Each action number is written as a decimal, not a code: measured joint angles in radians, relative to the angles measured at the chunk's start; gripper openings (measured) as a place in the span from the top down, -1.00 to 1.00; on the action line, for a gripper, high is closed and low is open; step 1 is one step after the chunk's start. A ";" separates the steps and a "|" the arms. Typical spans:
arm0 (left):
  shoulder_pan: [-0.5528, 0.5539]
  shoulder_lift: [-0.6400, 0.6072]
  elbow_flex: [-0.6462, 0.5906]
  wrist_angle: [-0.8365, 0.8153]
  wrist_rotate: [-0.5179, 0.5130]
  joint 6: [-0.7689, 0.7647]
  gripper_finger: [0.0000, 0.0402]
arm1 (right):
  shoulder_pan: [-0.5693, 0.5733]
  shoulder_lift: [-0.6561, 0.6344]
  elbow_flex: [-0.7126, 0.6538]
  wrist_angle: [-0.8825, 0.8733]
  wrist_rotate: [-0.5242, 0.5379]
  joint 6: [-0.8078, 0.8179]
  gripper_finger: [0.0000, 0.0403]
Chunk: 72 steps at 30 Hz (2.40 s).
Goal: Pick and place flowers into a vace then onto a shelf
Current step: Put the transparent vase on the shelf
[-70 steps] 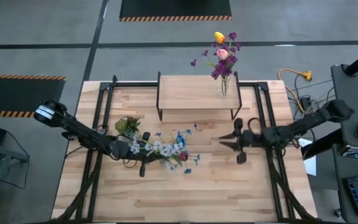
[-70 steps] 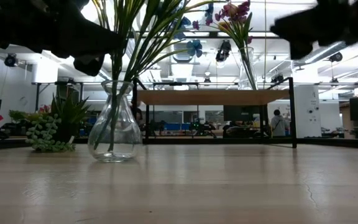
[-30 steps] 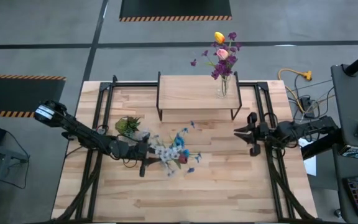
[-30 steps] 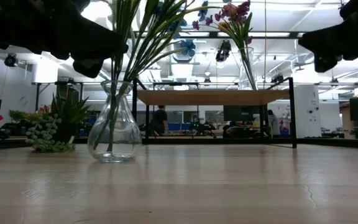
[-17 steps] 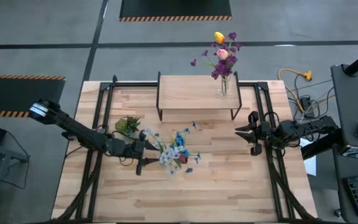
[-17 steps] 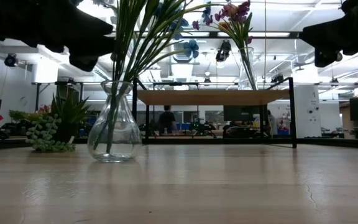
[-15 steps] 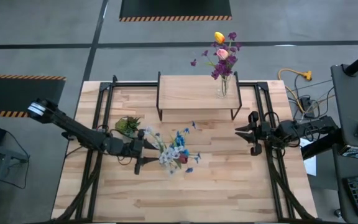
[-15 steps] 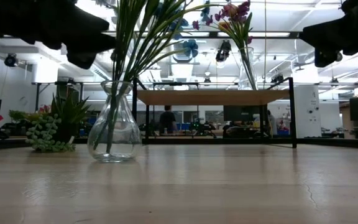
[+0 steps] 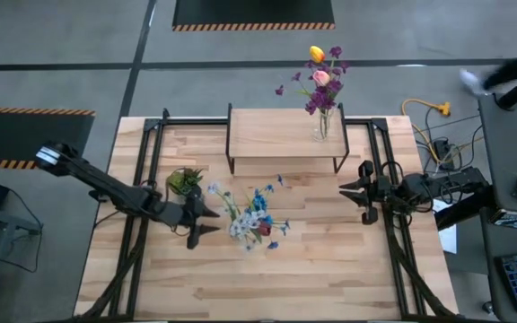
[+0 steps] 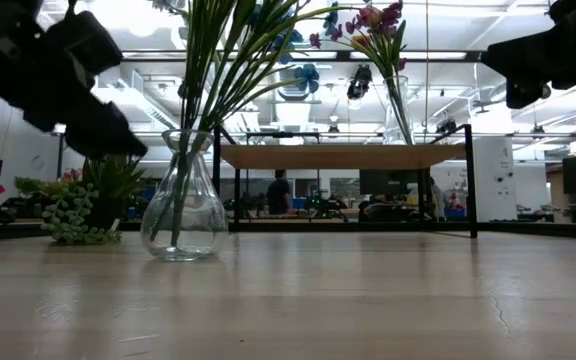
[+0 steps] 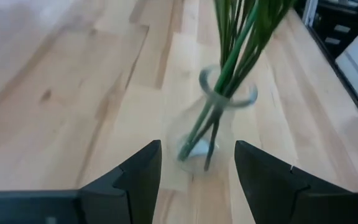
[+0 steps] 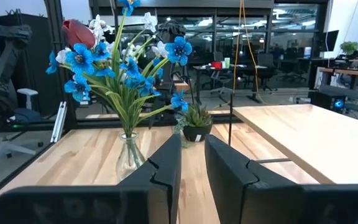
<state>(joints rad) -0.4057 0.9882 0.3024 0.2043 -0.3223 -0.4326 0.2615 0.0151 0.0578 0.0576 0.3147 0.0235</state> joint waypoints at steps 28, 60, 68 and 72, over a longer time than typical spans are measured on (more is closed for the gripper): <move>-0.002 0.452 0.130 0.295 0.012 0.068 -0.49 | 0.000 0.000 0.000 -0.002 0.000 -0.028 0.68; 0.002 0.550 0.203 0.354 -0.038 0.166 0.07 | 0.000 0.000 0.000 -0.002 0.000 -0.031 0.70; 0.005 0.444 0.203 0.362 -0.065 0.180 0.13 | 0.000 0.001 0.000 -0.002 0.000 -0.036 0.71; 0.020 0.372 0.203 0.364 -0.113 0.231 0.15 | 0.000 0.001 0.000 -0.002 0.001 -0.037 0.72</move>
<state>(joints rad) -0.3860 1.3602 0.5053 0.5679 -0.4349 -0.2014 0.2611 0.0158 0.0578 0.0559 0.3152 -0.0135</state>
